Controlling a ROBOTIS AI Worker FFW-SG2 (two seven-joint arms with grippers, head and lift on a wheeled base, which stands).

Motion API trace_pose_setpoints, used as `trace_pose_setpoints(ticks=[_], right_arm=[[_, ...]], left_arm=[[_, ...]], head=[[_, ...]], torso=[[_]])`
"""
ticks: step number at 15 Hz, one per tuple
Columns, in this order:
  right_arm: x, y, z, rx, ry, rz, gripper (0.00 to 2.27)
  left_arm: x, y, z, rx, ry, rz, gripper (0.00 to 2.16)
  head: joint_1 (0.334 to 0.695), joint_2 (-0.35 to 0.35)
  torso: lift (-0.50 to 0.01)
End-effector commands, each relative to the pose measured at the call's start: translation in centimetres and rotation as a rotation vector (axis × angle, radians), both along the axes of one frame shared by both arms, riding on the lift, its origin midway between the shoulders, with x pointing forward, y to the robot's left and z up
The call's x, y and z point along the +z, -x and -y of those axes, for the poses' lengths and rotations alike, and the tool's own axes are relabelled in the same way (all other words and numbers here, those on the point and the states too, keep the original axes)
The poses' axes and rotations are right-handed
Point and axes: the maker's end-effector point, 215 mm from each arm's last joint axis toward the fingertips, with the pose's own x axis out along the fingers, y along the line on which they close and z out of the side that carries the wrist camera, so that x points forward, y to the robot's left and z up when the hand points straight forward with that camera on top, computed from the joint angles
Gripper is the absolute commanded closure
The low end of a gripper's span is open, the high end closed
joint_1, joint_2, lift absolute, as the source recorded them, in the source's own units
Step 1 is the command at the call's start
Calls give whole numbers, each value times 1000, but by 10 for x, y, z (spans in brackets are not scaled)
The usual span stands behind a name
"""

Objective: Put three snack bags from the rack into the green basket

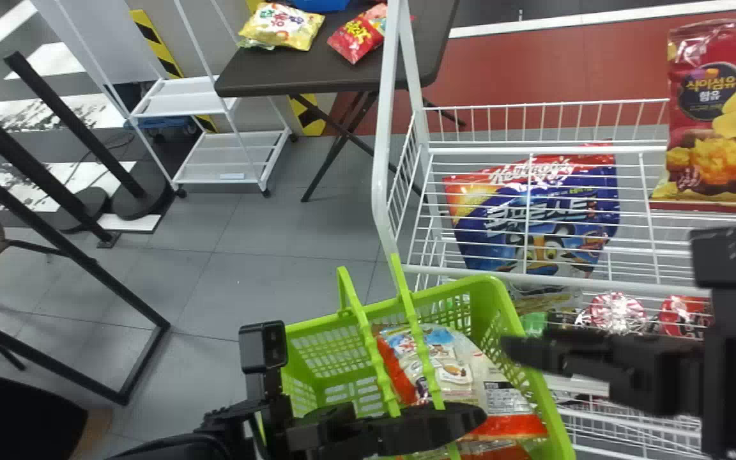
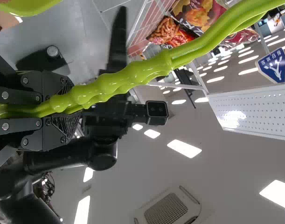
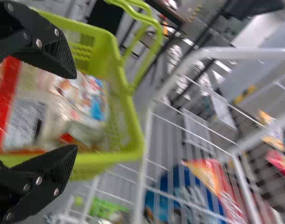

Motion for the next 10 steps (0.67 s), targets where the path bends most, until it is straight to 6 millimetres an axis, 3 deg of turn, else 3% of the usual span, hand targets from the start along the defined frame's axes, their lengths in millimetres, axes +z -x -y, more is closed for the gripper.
trace_pose_setpoints(ticks=[1, 4, 5, 7, 10], right_arm=[[3, -52, 67, -153, 123, 112, 39], [10, -98, 160, -323, 249, 170, 39], [12, -108, 185, -364, 268, 174, 39], [11, -131, 242, -462, 318, 179, 36], [20, -162, 297, -567, 354, 219, 39]], left_arm=[[0, 1, -1, 0, -2, -1, 2145], [1, 1, -1, -3, -1, 1, 2148], [1, 2, -1, -3, 1, 1, 2145], [0, 2, -3, 0, 1, -1, 2145], [1, 2, -4, 0, 3, 1, 2148]], head=[[695, 183], [695, 45], [695, -41], [695, -116], [695, -239]], torso=[[0], [0], [0], [0], [0]])
